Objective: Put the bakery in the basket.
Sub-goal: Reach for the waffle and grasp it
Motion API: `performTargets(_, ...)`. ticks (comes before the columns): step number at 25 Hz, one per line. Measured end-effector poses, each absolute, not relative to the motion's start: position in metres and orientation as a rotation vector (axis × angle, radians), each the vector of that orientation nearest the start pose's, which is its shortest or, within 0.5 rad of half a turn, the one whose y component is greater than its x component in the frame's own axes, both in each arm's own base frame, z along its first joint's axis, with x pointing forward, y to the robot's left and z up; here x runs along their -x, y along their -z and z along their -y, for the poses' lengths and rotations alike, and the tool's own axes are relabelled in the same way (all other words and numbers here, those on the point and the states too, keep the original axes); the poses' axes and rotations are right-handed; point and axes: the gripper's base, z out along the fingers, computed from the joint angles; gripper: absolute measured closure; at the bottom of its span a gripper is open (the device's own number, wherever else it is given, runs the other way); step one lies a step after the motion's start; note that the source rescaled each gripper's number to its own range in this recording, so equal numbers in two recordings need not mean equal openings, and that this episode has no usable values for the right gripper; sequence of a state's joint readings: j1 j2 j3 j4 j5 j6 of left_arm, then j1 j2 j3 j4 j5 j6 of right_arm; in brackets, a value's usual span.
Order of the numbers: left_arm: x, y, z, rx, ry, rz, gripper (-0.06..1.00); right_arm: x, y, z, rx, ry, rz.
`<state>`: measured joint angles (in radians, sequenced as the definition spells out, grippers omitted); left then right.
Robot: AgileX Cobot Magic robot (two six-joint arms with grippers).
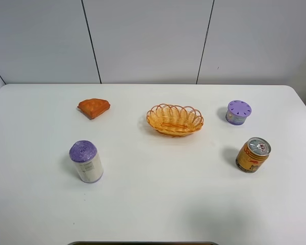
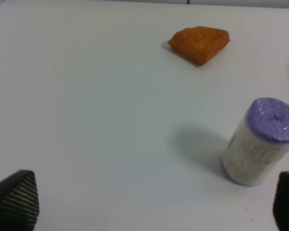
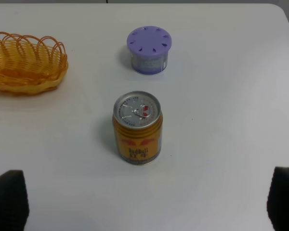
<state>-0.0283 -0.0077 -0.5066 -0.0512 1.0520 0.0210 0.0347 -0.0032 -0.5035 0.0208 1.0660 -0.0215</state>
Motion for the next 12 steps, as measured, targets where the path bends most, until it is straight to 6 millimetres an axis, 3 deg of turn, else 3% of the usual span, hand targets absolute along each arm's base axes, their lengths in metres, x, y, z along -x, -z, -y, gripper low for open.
performTargets(12,0.0067,-0.2799,0.0039,-0.052,0.066,-2.02,-0.05,0.0061,-0.2778,-0.0014,0.059,-0.033,-2.042)
